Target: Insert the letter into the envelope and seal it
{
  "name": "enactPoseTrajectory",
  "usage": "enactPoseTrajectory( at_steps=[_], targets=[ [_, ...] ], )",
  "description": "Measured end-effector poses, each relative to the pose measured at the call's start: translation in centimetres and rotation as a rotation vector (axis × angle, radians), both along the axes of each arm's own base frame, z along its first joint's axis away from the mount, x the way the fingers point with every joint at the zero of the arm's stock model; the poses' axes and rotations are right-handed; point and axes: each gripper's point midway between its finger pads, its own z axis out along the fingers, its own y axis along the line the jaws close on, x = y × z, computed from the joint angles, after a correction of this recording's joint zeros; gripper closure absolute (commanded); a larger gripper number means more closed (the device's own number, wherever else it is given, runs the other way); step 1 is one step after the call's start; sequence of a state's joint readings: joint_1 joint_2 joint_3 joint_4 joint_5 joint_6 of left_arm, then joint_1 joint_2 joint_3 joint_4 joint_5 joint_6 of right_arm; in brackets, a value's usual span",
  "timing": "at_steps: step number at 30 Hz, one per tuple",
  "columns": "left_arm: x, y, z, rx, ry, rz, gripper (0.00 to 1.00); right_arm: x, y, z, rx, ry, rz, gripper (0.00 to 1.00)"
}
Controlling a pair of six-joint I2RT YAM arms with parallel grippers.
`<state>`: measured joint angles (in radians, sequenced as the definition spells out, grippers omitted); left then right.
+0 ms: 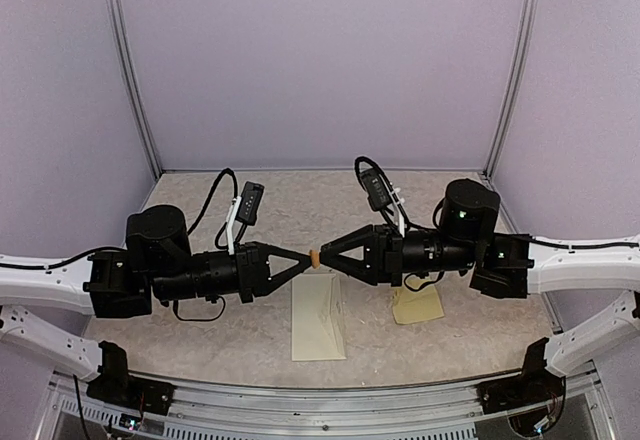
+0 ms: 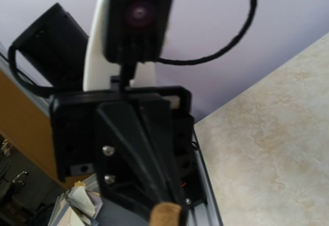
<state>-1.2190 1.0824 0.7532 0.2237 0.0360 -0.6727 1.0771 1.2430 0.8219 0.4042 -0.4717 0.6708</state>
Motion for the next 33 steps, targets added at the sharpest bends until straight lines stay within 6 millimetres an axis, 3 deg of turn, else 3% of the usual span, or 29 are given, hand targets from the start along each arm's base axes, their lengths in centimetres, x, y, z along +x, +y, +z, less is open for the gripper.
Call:
enactPoseTrajectory(
  at_steps=[16,24,30,33],
  targets=[
    [0.2,0.1,0.0,0.0,0.0,0.011,1.0,-0.4,0.4,0.2,0.004,-0.017,0.025,1.0],
    [0.2,0.1,0.0,0.0,0.002,0.011,1.0,-0.5,0.4,0.2,0.004,-0.017,0.029,1.0],
    [0.2,0.1,-0.1,0.0,0.006,0.016,0.65,0.5,0.3,-0.1,-0.011,-0.018,-0.026,1.0],
    [0.3,0.1,-0.3,0.004,0.007,0.019,0.62,1.1,0.2,-0.6,-0.033,-0.013,-0.066,1.0]
  ],
)
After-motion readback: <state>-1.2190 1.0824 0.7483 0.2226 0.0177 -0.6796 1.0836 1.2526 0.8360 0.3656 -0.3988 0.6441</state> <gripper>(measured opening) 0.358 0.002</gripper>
